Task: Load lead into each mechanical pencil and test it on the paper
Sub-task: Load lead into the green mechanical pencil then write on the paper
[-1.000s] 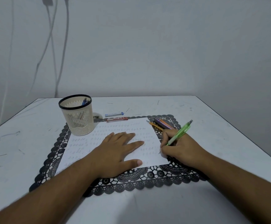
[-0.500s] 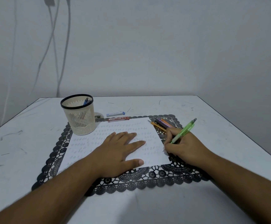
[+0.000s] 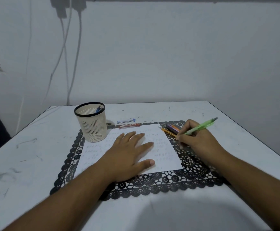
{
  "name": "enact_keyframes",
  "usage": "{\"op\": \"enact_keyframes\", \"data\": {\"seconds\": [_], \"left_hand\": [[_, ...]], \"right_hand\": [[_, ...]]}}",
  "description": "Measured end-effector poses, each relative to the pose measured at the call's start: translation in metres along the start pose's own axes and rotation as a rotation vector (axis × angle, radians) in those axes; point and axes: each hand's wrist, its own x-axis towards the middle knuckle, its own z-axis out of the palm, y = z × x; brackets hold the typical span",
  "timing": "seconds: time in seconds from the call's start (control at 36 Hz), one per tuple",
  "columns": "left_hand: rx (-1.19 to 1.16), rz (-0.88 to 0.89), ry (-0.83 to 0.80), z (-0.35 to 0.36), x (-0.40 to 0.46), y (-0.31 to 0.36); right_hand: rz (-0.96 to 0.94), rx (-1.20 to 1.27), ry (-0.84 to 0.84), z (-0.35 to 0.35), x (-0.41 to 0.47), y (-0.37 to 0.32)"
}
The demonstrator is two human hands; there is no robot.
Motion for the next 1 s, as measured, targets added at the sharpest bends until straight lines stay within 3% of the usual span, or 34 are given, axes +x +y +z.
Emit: {"op": "enact_keyframes", "data": {"seconds": [0.11, 0.25, 0.33, 0.44, 0.56, 0.69, 1.0], "left_hand": [[-0.064, -0.014, 0.322, -0.015, -0.008, -0.011], [-0.138, -0.196, 0.932, -0.038, -0.014, -0.036], [-0.212, -0.355, 1.085, -0.045, -0.019, -0.052], [-0.290, -0.510, 1.097, -0.040, -0.020, -0.072], [-0.420, -0.618, 0.949, -0.028, -0.014, -0.080], [-0.664, -0.610, 0.816, -0.019, -0.011, -0.095], [-0.783, -0.587, 0.823, -0.004, -0.007, -0.116]], "right_hand": [[0.062, 0.107, 0.005, 0.007, 0.009, -0.006], [0.056, 0.280, -0.049, 0.016, 0.015, -0.022], [0.006, 0.305, -0.057, 0.027, 0.021, -0.040], [-0.130, 0.245, -0.037, 0.050, 0.031, -0.067], [-0.188, 0.351, 0.041, 0.075, 0.046, -0.095], [-0.242, 0.500, -0.011, 0.125, 0.070, -0.132], [-0.500, -0.062, -0.042, 0.190, 0.117, -0.143]]}}
